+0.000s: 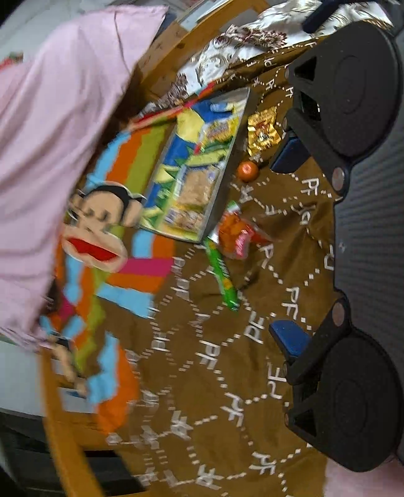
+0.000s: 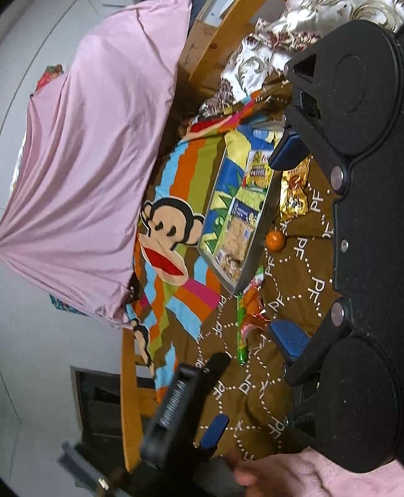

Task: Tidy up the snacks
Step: 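Move left tool to the green sausage stick while right tool approaches the orange candy bag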

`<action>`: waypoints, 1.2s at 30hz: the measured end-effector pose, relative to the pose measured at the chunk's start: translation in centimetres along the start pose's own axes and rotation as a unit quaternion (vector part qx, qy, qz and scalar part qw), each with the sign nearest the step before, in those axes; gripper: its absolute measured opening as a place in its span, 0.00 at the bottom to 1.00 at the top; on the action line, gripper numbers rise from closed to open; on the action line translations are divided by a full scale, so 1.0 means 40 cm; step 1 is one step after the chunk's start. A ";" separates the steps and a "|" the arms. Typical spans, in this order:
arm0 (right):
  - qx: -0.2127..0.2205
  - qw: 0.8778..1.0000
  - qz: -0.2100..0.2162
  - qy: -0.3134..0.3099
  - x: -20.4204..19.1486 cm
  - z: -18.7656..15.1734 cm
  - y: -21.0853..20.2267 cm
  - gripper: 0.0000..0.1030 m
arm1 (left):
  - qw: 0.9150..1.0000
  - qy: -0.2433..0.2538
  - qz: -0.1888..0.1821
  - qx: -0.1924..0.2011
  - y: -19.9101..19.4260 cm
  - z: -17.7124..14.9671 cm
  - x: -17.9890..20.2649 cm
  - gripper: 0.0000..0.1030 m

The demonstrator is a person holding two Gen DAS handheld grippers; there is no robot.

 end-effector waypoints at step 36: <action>-0.027 0.978 -0.050 -0.199 -0.228 0.045 0.529 0.99 | 0.984 0.123 0.113 -0.070 0.376 0.196 -0.025 0.99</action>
Point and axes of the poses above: each gripper's, at about its wrist camera, not at the fingertips, and y roughly the way its jaws point, x to its right, z to its top, the point moved 3 cm from there along y, roughly the way its jaws point, and after that the axes turned 15 degrees about -y, right-handed, at the moved point
